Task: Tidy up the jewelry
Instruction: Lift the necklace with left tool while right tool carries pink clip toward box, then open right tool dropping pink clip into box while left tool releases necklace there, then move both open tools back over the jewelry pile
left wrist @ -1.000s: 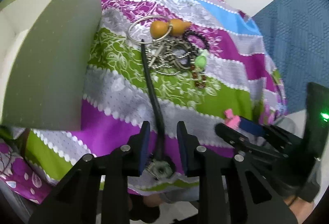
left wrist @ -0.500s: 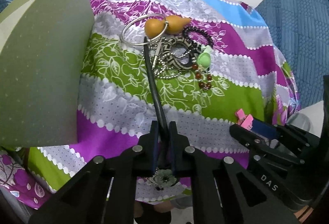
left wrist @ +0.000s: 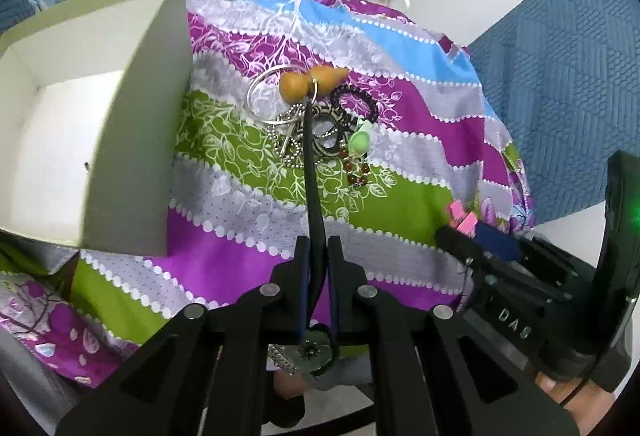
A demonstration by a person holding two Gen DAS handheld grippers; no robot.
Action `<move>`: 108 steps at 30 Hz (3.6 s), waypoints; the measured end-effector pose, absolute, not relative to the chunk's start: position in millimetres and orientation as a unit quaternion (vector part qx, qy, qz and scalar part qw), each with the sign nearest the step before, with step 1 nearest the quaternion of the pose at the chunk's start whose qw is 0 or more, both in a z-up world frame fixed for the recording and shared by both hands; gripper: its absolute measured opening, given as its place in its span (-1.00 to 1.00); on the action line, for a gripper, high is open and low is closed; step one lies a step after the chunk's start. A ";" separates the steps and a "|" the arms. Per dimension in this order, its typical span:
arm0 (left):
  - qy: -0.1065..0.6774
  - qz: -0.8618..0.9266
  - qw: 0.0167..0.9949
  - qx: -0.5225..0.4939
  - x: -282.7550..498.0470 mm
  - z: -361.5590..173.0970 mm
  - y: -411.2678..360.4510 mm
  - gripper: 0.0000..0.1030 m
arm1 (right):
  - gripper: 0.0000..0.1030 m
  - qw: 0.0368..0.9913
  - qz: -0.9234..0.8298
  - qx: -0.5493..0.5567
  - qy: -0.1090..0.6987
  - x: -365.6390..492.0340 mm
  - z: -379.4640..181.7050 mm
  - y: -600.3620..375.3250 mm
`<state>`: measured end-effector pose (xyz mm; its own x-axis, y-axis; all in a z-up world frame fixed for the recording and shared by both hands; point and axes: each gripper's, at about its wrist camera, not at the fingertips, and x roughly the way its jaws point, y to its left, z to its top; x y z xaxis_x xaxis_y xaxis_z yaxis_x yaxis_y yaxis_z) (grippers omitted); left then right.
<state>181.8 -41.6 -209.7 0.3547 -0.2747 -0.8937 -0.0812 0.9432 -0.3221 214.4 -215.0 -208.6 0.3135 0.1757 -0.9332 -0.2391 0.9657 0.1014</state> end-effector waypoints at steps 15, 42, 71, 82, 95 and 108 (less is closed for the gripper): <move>0.531 -0.075 0.832 -0.142 184.9 -132.3 -21.4 -0.84 | -0.41 0.852 0.123 -0.024 0.508 229.7 -122.6 -202.4; 0.447 -0.013 0.888 -0.106 167.2 -51.6 125.8 -0.84 | -0.40 0.862 0.241 -0.051 0.443 230.4 -63.3 -31.4; 0.523 -0.009 0.840 -0.146 184.5 -175.9 186.8 -0.84 | -0.16 0.806 0.261 -0.096 0.523 240.3 -167.1 41.1; 0.482 0.006 0.866 -0.133 167.4 -122.6 175.3 -0.03 | -0.11 0.834 0.275 -0.085 0.471 232.1 -108.4 16.7; 0.409 0.008 0.903 -0.126 138.9 -46.5 144.5 -0.02 | -0.05 0.869 0.279 -0.063 0.404 212.3 -38.8 -33.1; 0.362 -0.010 0.924 -0.123 132.5 -19.4 95.4 -0.02 | -0.03 0.895 0.267 -0.049 0.353 197.8 -10.0 -90.6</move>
